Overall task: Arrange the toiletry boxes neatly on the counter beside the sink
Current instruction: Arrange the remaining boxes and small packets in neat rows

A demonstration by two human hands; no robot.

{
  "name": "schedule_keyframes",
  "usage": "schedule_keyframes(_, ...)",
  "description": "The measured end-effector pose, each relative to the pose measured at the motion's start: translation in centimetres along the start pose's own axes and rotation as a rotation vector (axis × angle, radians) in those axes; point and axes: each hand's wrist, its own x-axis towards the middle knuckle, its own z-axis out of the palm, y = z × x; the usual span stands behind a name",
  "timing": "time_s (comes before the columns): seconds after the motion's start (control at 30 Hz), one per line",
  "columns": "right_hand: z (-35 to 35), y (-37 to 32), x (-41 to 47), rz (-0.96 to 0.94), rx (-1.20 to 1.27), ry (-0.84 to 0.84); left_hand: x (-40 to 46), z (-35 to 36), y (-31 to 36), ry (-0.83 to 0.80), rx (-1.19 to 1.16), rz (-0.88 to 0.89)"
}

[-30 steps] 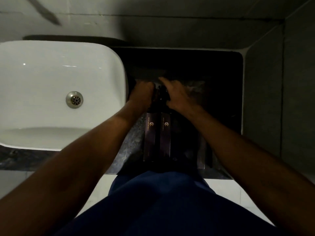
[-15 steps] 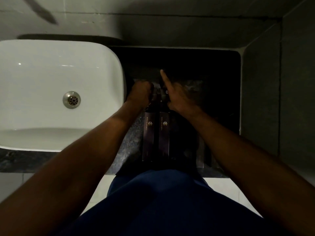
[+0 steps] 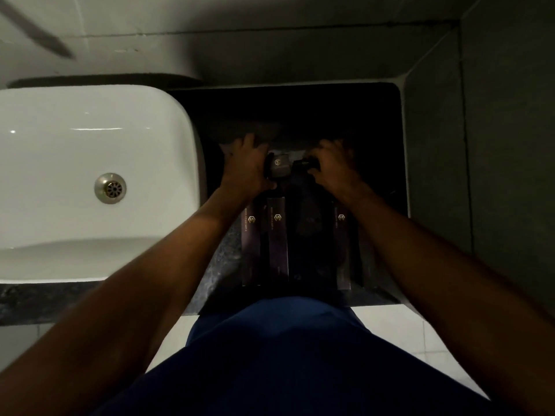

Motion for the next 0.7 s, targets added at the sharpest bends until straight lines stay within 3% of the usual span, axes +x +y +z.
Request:
schedule_keyframes(0.13, -0.8, 1.7, -2.1, 0.087, 0.161, 0.142, 0.9, 1.1, 3.6, 0.057, -0.284, 0.106)
schedule_keyframes(0.23, -1.2, 2.8, -3.3, 0.131, 0.215, 0.145, 1.4, 2.2, 7.1, 0.035, -0.492, 0.183)
schedule_keyframes(0.4, -2.5, 5.1, -5.8, 0.257, 0.474, 0.262, 2.7, 3.6, 9.7, 0.105, -0.363, 0.175)
schedule_keyframes(0.47, -3.0, 7.7, -7.2, 0.315, 0.345, 0.245, 3.3, 4.1, 10.2, 0.084, -0.304, 0.191)
schedule_keyframes(0.53, -2.7, 9.5, -8.3, 0.312, 0.164, 0.108, 3.8, 4.4, 10.8, 0.056, -0.254, 0.208)
schedule_keyframes(0.6, -1.7, 9.9, -8.8, 0.293, 0.123, 0.033, 4.1, 4.7, 11.1, 0.02, -0.222, 0.213)
schedule_keyframes(0.7, -0.6, 10.4, -8.9, 0.303, 0.15, 0.081, 4.1, 5.3, 11.1, -0.032, -0.201, 0.215)
